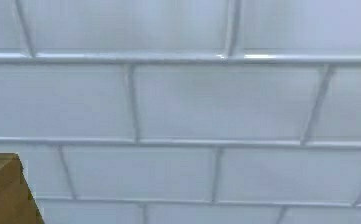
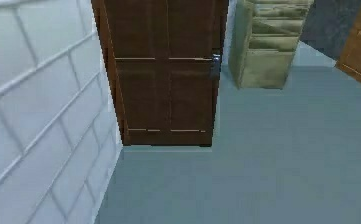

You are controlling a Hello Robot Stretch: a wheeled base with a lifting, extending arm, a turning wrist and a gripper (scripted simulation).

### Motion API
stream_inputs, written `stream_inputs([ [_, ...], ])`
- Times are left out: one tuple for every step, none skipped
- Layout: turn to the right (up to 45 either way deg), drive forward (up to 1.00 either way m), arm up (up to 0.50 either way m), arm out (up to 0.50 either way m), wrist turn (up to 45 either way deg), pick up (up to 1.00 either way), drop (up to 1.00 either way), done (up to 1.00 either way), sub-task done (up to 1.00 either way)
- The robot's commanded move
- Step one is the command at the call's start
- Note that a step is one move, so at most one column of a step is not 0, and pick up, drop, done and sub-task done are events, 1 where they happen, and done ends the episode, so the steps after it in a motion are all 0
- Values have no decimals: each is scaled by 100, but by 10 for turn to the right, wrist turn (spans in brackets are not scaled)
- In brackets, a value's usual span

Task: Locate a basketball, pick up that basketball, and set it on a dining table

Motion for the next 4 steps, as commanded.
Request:
stream_inputs([
  [0,20,0,0,0,0,0,0,0],
  [-450,0,0,0,0,0,0,0,0],
  [-450,0,0,0,0,0,0,0,0],
  [-450,0,0,0,0,0,0,0,0],
])
